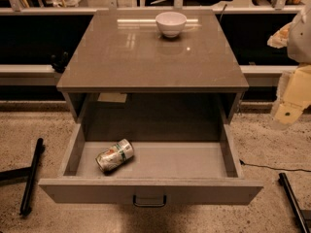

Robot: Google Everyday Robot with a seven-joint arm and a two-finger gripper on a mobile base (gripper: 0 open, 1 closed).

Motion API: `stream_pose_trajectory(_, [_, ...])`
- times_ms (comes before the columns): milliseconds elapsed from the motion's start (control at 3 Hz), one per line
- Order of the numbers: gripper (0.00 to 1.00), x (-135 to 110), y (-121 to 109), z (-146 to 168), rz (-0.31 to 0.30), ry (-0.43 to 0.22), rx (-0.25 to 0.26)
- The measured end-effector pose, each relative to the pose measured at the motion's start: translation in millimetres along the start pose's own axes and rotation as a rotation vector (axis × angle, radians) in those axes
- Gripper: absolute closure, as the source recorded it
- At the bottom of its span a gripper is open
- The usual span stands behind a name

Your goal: Pick 7up can from top drawer and place on counter

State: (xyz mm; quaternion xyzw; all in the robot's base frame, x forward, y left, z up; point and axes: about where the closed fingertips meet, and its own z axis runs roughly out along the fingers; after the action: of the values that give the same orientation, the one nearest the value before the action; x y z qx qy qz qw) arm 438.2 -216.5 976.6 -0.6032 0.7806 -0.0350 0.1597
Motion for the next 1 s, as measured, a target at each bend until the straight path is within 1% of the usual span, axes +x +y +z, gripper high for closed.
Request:
stream_pose_trajectory(333, [0.0, 0.0, 0.0, 0.0, 0.0, 0.0, 0.0])
stream_pose_trajectory(667, [0.0, -3.1, 4.2, 22.6, -0.025, -0.049, -0.042])
stream_pose_trajectory(1000, [0.0, -27.5, 13.8, 79.1, -0.085, -0.121, -0.122])
